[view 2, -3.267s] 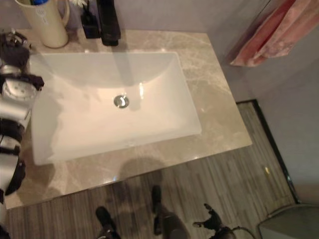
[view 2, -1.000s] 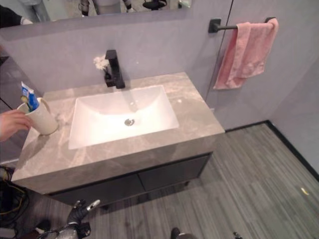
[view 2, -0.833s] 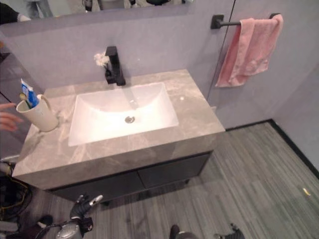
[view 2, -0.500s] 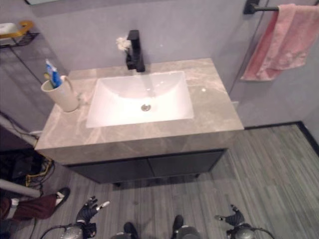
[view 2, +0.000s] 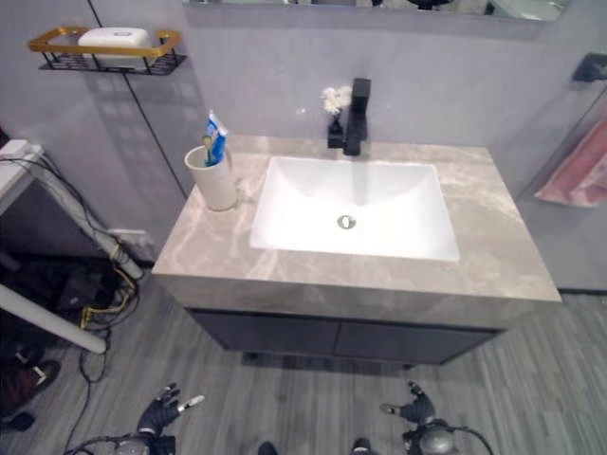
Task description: Put brush and paste in cup on sink, flatten towel.
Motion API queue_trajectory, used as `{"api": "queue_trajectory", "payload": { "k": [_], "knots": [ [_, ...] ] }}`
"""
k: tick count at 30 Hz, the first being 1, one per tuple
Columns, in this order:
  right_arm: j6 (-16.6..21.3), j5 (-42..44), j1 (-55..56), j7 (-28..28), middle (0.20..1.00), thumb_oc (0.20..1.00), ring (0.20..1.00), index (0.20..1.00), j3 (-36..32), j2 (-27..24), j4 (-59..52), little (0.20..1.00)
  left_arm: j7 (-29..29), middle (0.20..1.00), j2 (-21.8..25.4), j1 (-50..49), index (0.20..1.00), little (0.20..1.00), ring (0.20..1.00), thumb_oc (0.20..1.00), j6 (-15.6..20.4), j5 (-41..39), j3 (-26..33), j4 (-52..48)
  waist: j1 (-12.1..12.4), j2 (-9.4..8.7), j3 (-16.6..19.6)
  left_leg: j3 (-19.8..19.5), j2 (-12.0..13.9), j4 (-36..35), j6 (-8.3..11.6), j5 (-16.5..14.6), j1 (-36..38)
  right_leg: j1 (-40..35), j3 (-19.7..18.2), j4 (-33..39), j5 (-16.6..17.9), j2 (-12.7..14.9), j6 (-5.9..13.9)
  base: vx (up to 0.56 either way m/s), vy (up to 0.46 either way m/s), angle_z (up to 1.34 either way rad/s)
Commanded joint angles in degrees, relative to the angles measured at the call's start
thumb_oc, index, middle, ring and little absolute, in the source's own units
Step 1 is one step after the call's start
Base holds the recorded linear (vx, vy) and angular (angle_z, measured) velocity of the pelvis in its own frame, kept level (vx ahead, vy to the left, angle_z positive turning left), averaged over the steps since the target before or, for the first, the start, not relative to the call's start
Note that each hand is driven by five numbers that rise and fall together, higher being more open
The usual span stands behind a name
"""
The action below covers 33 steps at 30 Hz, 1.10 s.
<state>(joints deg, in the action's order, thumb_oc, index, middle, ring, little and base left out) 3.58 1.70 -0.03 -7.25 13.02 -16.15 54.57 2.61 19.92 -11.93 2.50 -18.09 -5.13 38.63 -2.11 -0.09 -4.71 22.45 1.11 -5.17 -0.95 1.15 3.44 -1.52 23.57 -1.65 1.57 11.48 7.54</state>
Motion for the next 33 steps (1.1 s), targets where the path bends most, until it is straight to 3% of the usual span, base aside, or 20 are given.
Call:
{"api": "queue_trajectory", "payload": {
  "k": [1, 9, 11, 12, 13, 16, 17, 18, 19, 20, 21, 22, 23, 24, 27, 28, 33],
  "knots": [
    [0.24, 1.50, -1.95, 0.62, 1.000, 1.000, 1.000, 1.000, 2.12, -0.47, 1.37, 1.000, -1.09, 1.000, 0.38, -1.06, 1.000, 1.000, 1.000, 1.000, 0.97, 0.09, 0.07, -3.84, 0.39, -0.21, 0.16, 0.68, -0.34, 0.85, 0.27, -2.97, -0.17, -2.41, -2.28, -1.38, 2.92, 2.25, 3.79, 0.05, 0.074, 0.00],
    [-0.12, 1.55, -2.39, 1.32, 1.000, 1.000, 1.000, 1.000, 2.55, -0.26, 1.37, 1.000, -1.78, 1.000, 0.74, -0.57, 1.000, 1.000, 1.000, 1.000, -0.34, 3.39, -1.25, -1.95, 0.66, -0.82, 0.09, -0.46, -1.46, 0.60, -0.94, -4.08, 0.78, -1.82, -2.41, -5.48, 5.13, 3.84, 4.62, 0.02, 0.076, -0.02],
    [-0.10, 2.25, -2.21, 1.44, 1.000, 1.000, 1.000, 1.000, 2.30, -0.64, 0.20, 1.000, -1.88, 1.000, 1.18, -0.69, 1.000, 1.000, 1.000, 1.000, -0.38, 3.80, -1.41, -2.93, 0.50, -0.94, -0.27, -1.06, -1.74, 0.42, -1.46, -4.36, 1.14, -0.69, -2.96, -8.87, 5.66, 4.45, 4.68, 0.00, 0.136, 0.13],
    [0.10, 5.11, -2.02, 0.91, 1.000, 1.000, 1.000, 1.000, 0.32, -0.77, -0.43, 1.000, -1.92, 1.000, 1.71, -1.27, 1.000, 1.000, 1.000, 1.000, -0.59, 4.08, -0.89, -4.43, 0.15, -0.78, -1.01, -1.55, -1.78, 0.34, -2.02, -4.59, 1.60, 1.57, -3.78, -14.78, 5.79, 4.86, 4.57, -0.01, 0.097, 0.27],
    [0.10, 5.11, -2.01, 0.91, 1.000, 1.000, 1.000, 1.000, 0.32, -0.76, -0.43, 1.000, -1.92, 1.000, 1.72, -1.27, 1.000, 1.000, 1.000, 1.000, -0.59, 4.08, -0.89, -4.43, 0.16, -0.79, -1.00, -1.53, -1.79, 0.34, -2.02, -4.59, 1.58, 1.61, -3.80, -14.81, 5.77, 4.87, 4.57, 0.01, 0.133, 0.25],
    [0.46, 7.50, -2.03, 0.09, 1.000, 1.000, 1.000, 1.000, -1.64, -0.68, 0.53, 1.000, -1.72, 1.000, 1.95, -1.18, 1.000, 1.000, 1.000, 1.000, -0.82, 4.60, -0.65, -3.22, -0.58, -0.61, -1.71, -1.82, -1.66, 0.55, -2.59, -3.74, 1.45, 4.66, -5.96, -18.12, 5.73, 2.75, 3.12, -0.05, 0.024, 0.11],
    [0.61, 8.30, -2.29, -0.20, 1.000, 1.000, 1.000, 1.000, -2.01, -0.69, 1.52, 1.000, -1.38, 1.000, 1.61, -0.35, 1.000, 1.000, 1.000, 1.000, -0.80, 4.95, -0.97, -0.65, -1.75, -0.44, -2.09, -3.12, -1.46, 0.51, -2.45, -3.49, 1.67, 7.32, -9.89, -18.91, 3.17, -1.56, 1.87, 0.02, 0.046, 0.31],
    [0.39, 8.22, -2.41, -0.41, 1.000, 1.000, 1.000, 1.000, -1.92, -0.74, 2.69, 1.000, -1.24, 1.000, 1.32, 0.41, 1.000, 1.000, 1.000, 1.000, -0.76, 4.86, -1.21, 0.05, -2.04, -0.36, -2.44, -4.01, -1.81, 0.49, -2.31, -3.64, 2.16, 8.84, -11.61, -19.00, 1.51, -3.40, 1.24, 0.11, 0.072, 0.42],
    [0.07, 7.50, -2.66, -0.76, 1.000, 1.000, 1.000, 1.000, -1.47, -0.65, 4.95, 1.000, -0.90, 1.000, 0.93, 1.24, 1.000, 1.000, 1.000, 1.000, -0.93, 6.21, -1.19, 2.94, -1.28, -0.07, -2.60, -4.15, -2.18, 0.31, -2.09, -4.89, 3.54, 9.16, -8.90, -16.65, 0.97, -1.23, 1.15, 0.07, 0.021, 0.54],
    [0.08, 7.21, -2.90, -0.72, 1.000, 1.000, 1.000, 1.000, -1.54, -0.62, 6.31, 1.000, -0.79, 1.000, 0.54, 1.85, 1.000, 1.000, 1.000, 1.000, -0.66, 6.74, -1.37, 4.09, -1.32, 0.10, -3.11, -3.68, -1.90, 0.57, -2.20, -4.29, 3.36, 9.65, -6.76, -15.09, 2.71, -0.02, 0.66, 0.08, -0.048, 0.48],
    [0.23, 7.20, -2.85, -0.75, 1.000, 1.000, 1.000, 1.000, -1.97, -0.57, 6.79, 1.000, -0.69, 1.000, 0.39, 2.26, 1.000, 1.000, 1.000, 1.000, -0.41, 6.95, -1.63, 4.68, -1.71, 0.29, -3.32, -4.25, -1.81, 0.68, -1.95, -4.37, 3.63, 10.87, -6.87, -12.84, 4.02, 0.58, 1.09, 0.07, -0.124, 0.38],
    [0.09, 7.43, -2.65, -0.80, 1.000, 1.000, 1.000, 1.000, -2.58, -0.46, 8.28, 1.000, -0.49, 1.000, 0.47, 2.85, 1.000, 1.000, 1.000, 1.000, 0.00, 6.68, -2.21, 4.62, -2.86, 0.12, -4.14, -6.41, -2.07, 1.70, -1.63, -4.95, 4.21, 12.34, -10.70, -9.66, 6.88, 0.66, 2.22, 0.12, -0.088, 0.31],
    [0.09, 7.43, -2.66, -0.80, 1.000, 1.000, 1.000, 1.000, -2.58, -0.46, 8.28, 1.000, -0.49, 1.000, 0.47, 2.85, 1.000, 1.000, 1.000, 1.000, 0.00, 6.68, -2.21, 4.62, -2.86, 0.12, -4.14, -6.41, -2.07, 1.70, -1.63, -4.95, 4.22, 12.34, -10.70, -9.66, 6.88, 0.66, 2.22, 0.15, -0.101, 0.46],
    [-0.41, 6.47, -2.17, -0.25, 1.000, 1.000, 1.000, 1.000, -2.95, -0.64, 11.41, 1.000, -0.76, 1.000, 0.85, 3.18, 1.000, 1.000, 1.000, 1.000, 0.68, 7.28, -2.81, 4.19, -3.30, -0.32, -4.45, -8.47, -2.46, 3.08, -1.52, -6.30, 4.66, 12.83, -14.32, -7.61, 8.44, 0.29, 3.07, 0.10, -0.071, 0.81],
    [-1.25, 3.83, -0.94, 0.12, 1.000, 1.000, 1.000, 1.000, -3.17, -0.96, 15.23, 1.000, -1.16, 1.000, 0.91, 3.91, 1.000, 1.000, 1.000, 1.000, 0.82, 8.27, -3.17, 5.36, -2.86, -1.56, -3.31, -10.01, -3.71, 4.74, -1.62, -7.84, 4.64, 9.99, -13.82, -3.82, 8.89, 0.21, 3.23, 0.12, -0.097, 0.65],
    [-1.88, 0.83, -0.41, 0.94, 1.000, 1.000, 1.000, 1.000, -2.56, -1.32, 17.92, 1.000, -0.67, 1.000, 0.59, 4.28, 1.000, 1.000, 1.000, 1.000, 1.30, 8.09, -2.41, 6.84, -2.53, -1.60, -2.37, -10.78, -3.96, 4.83, -1.44, -7.97, 4.63, 7.33, -14.38, -1.68, 8.76, -1.00, 3.11, 0.15, -0.136, 0.52],
    [-2.87, -4.38, 0.14, 2.19, 1.000, 1.000, 1.000, 1.000, -1.64, -2.55, 20.89, 1.000, -0.66, 1.000, 0.36, 3.04, 1.000, 1.000, 1.000, 1.000, 1.62, 4.15, 0.26, 6.55, -0.75, -1.28, -0.72, -10.59, -3.17, 4.32, -0.52, -7.62, 4.75, 4.35, -11.65, 1.88, 8.06, -1.38, 3.01, 0.10, -0.085, 0.33]
  ]
}}
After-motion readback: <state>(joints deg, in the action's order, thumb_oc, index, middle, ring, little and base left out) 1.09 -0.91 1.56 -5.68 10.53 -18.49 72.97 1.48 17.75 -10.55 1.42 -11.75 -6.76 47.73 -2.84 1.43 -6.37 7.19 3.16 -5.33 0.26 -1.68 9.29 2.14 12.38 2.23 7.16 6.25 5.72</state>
